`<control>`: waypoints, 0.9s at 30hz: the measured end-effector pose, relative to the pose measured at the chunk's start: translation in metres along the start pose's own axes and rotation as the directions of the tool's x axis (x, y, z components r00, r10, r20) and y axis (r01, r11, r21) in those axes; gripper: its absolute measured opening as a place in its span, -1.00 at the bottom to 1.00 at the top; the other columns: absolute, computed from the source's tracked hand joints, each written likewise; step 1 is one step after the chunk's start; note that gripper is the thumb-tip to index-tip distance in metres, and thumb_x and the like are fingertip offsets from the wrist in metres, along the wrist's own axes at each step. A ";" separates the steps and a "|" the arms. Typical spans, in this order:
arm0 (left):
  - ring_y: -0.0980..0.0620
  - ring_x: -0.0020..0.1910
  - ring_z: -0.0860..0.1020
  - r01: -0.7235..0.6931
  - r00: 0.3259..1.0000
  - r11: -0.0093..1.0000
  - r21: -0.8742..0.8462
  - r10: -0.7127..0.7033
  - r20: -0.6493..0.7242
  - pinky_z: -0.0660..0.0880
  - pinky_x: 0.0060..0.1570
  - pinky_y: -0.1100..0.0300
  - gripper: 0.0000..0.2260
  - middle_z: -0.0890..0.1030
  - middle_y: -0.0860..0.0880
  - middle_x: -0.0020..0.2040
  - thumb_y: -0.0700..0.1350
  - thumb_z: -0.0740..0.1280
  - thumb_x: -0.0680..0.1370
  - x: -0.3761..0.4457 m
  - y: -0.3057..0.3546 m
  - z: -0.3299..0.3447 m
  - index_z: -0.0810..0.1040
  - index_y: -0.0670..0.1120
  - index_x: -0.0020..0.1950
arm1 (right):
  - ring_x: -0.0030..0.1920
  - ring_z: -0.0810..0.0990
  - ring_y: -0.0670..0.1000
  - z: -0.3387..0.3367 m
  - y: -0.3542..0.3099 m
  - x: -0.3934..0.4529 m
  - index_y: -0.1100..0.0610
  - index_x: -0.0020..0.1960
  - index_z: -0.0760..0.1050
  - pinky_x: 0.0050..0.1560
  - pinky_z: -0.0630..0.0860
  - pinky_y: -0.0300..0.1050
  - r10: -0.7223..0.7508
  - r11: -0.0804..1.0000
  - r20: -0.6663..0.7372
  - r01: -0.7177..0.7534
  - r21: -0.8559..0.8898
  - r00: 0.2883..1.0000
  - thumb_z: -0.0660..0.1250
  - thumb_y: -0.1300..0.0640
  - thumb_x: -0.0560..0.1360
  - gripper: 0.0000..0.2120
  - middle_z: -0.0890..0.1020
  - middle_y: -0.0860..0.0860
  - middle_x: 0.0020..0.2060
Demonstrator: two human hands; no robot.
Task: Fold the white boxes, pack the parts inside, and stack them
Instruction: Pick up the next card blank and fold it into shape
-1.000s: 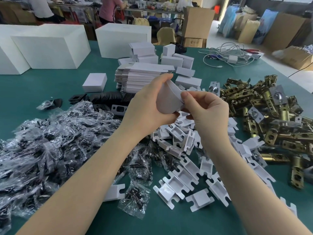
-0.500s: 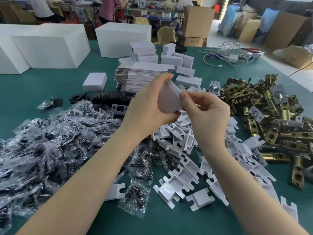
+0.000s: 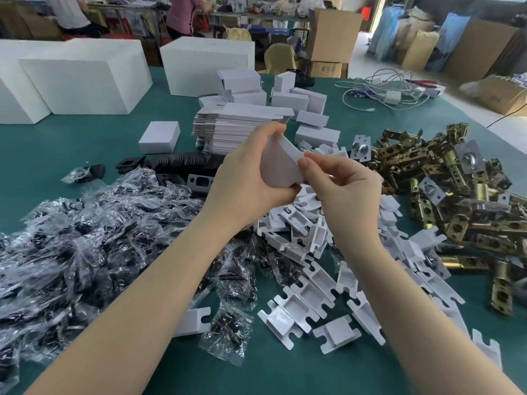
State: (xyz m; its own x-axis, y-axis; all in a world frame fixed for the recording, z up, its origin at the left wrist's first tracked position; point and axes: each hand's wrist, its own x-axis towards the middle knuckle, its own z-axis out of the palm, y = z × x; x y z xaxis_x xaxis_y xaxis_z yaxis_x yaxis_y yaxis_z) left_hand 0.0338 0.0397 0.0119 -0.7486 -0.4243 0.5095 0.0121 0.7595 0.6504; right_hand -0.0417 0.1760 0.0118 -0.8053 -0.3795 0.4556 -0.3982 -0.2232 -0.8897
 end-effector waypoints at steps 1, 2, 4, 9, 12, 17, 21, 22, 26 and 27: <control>0.23 -0.02 0.50 0.009 1.000 1.000 -0.029 -0.009 0.012 0.41 -0.17 0.53 -0.25 0.44 0.30 0.12 0.08 0.59 0.28 0.000 -0.001 -0.001 0.32 0.24 0.39 | -0.29 0.65 -0.22 0.000 0.000 0.000 0.00 -0.12 0.66 -0.27 0.50 -0.39 -0.011 1.000 0.017 0.011 -0.010 1.000 0.48 0.23 0.48 -0.87 0.70 -0.21 -0.29; 0.30 0.04 0.50 0.017 1.000 0.999 -0.051 -0.016 0.024 0.42 -0.17 0.54 -0.26 0.45 0.29 0.14 0.09 0.58 0.28 0.001 -0.002 -0.003 0.32 0.25 0.38 | -0.30 0.64 -0.23 0.000 -0.001 -0.001 -0.02 -0.12 0.66 -0.28 0.50 -0.39 -0.018 1.000 0.031 0.018 -0.018 0.999 0.48 0.22 0.47 -0.86 0.70 -0.21 -0.30; 0.37 0.08 0.47 0.033 0.998 0.997 -0.070 -0.030 0.046 0.43 -0.16 0.55 -0.27 0.48 0.23 0.19 0.10 0.58 0.28 0.002 -0.003 -0.005 0.32 0.26 0.37 | -0.30 0.65 -0.21 -0.001 -0.002 -0.001 -0.05 -0.12 0.66 -0.27 0.52 -0.37 -0.033 0.999 0.045 0.034 -0.032 0.998 0.49 0.22 0.47 -0.84 0.70 -0.21 -0.30; 0.20 -0.06 0.51 0.028 0.999 0.999 0.022 -0.029 0.033 0.42 -0.20 0.45 -0.25 0.44 0.23 0.12 0.05 0.58 0.28 0.000 0.000 0.000 0.30 0.27 0.38 | -0.26 0.66 -0.19 -0.002 0.002 0.002 -0.02 -0.14 0.67 -0.25 0.51 -0.37 0.024 0.999 0.013 -0.023 -0.030 1.000 0.48 0.19 0.48 -0.89 0.71 -0.16 -0.27; 0.09 -0.02 0.47 0.018 0.999 0.998 0.067 -0.021 0.041 0.43 -0.16 0.29 -0.23 0.46 0.17 0.17 0.01 0.57 0.29 -0.003 -0.001 0.005 0.29 0.22 0.42 | -0.27 0.65 -0.17 -0.001 0.008 0.001 -0.04 -0.16 0.67 -0.27 0.50 -0.36 0.082 0.996 -0.031 -0.083 -0.039 0.996 0.49 0.15 0.48 -0.89 0.71 -0.15 -0.29; 0.09 0.02 0.46 0.040 0.999 0.998 0.054 -0.042 0.034 0.43 -0.09 0.19 -0.21 0.47 0.15 0.19 0.00 0.59 0.28 -0.004 -0.003 0.009 0.30 0.20 0.42 | -0.28 0.64 -0.19 0.000 0.009 0.001 -0.09 -0.18 0.66 -0.25 0.51 -0.35 0.070 0.994 -0.041 -0.074 -0.081 0.997 0.50 0.11 0.46 -0.89 0.71 -0.17 -0.29; 0.11 0.01 0.43 0.021 0.999 0.997 0.074 -0.024 0.038 0.38 -0.07 0.19 -0.21 0.50 0.09 0.29 -0.01 0.58 0.29 -0.005 -0.002 0.013 0.29 0.17 0.44 | -0.21 0.68 -0.12 0.000 0.010 0.001 -0.07 -0.19 0.66 -0.12 0.62 -0.23 0.073 0.994 -0.084 -0.079 -0.075 0.994 0.50 0.15 0.47 -0.87 0.71 -0.15 -0.28; 0.12 0.02 0.42 0.018 0.999 0.997 0.076 -0.021 0.042 0.37 -0.06 0.19 -0.21 0.49 0.09 0.30 -0.02 0.57 0.29 -0.006 -0.002 0.013 0.29 0.15 0.45 | -0.20 0.69 -0.10 0.000 0.011 0.000 -0.08 -0.19 0.66 -0.11 0.63 -0.22 0.082 0.994 -0.088 -0.088 -0.072 0.993 0.50 0.15 0.47 -0.86 0.72 -0.15 -0.28; 0.08 0.06 0.46 0.038 0.998 0.998 0.050 -0.040 0.054 0.44 -0.04 0.19 -0.20 0.49 0.08 0.29 -0.01 0.58 0.29 -0.006 -0.003 0.014 0.30 0.16 0.46 | -0.21 0.68 -0.09 0.001 0.011 -0.001 -0.10 -0.19 0.65 -0.12 0.62 -0.21 0.083 0.993 -0.082 -0.090 -0.080 0.993 0.49 0.13 0.48 -0.86 0.71 -0.16 -0.28; 0.06 0.07 0.48 0.051 0.997 0.998 0.030 -0.053 0.058 0.46 -0.05 0.21 -0.20 0.48 0.10 0.26 -0.01 0.58 0.29 -0.005 -0.004 0.014 0.30 0.17 0.46 | -0.23 0.68 -0.08 0.001 0.010 -0.001 -0.10 -0.18 0.65 -0.15 0.62 -0.21 0.063 0.993 -0.078 -0.070 -0.093 0.995 0.49 0.12 0.48 -0.87 0.71 -0.17 -0.28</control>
State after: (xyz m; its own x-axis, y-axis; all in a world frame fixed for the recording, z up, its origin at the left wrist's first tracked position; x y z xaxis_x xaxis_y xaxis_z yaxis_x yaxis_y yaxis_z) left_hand 0.0284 0.0456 -0.0010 -0.7851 -0.4349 0.4410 -0.0464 0.7514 0.6583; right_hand -0.0445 0.1735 0.0019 -0.8605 -0.3221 0.3947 -0.3796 -0.1115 -0.9184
